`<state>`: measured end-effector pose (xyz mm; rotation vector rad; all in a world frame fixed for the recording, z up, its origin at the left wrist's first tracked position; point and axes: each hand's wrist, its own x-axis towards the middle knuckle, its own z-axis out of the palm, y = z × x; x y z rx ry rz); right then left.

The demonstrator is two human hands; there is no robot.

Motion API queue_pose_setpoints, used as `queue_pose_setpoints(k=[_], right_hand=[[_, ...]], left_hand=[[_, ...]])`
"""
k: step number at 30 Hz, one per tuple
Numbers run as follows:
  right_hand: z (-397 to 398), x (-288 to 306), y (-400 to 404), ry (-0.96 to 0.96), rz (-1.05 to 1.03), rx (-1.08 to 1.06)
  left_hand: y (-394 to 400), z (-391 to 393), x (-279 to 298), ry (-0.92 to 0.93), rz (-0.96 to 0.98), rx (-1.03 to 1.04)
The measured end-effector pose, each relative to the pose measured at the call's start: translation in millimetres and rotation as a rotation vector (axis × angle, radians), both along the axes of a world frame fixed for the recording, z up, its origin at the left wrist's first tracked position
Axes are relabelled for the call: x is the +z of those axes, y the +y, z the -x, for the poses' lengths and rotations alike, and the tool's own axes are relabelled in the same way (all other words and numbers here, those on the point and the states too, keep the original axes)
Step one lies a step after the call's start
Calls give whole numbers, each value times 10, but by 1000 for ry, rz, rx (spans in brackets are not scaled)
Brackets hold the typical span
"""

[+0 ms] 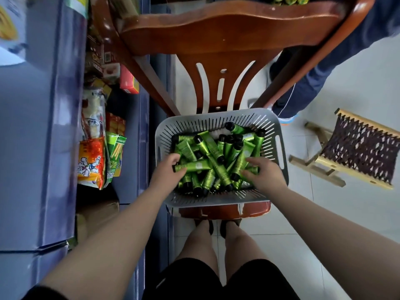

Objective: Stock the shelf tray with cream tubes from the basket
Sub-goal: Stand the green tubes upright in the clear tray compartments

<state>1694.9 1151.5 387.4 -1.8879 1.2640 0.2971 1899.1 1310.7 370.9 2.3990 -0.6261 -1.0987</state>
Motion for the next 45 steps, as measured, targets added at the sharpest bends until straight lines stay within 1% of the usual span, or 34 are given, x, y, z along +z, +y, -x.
queue_pose_setpoints(k=[3,6,11,15,17,21,29,32,35,39,43,45], right_hand=[[-156,-240,149,73,-69,148],[-274,-546,265,121,-101,196],[-446,-907,319,235,-73,155],[-638,-1123,316,317,-49,95],[-724,-1201,306,346,-63,45],[-780,-1268,301,346,-86,-36],[-775,-1322,331,298,-246,-270],[-747,-1261,347,254,-281,-315],[-723,-1173,382,218,-300,-307],[-664,-970,393,126,-341,-314],[-528,-593,349,-68,-347,-240],[-465,-296,340,-184,-339,-195]], left_hand=[[-51,53,-211,18,-29,-155],[-141,27,-488,28,-62,-196],[-256,-21,-919,10,-96,-261],[-318,-33,-1141,-10,-134,-340],[-335,-30,-1217,-23,-125,-329],[-311,-37,-1250,-5,-110,-225],[-200,49,-1159,94,-133,-60],[-146,100,-1077,174,-118,62],[-100,143,-927,241,-76,192],[-93,158,-662,218,-5,298],[-40,234,-269,197,76,442],[7,332,15,198,172,557]])
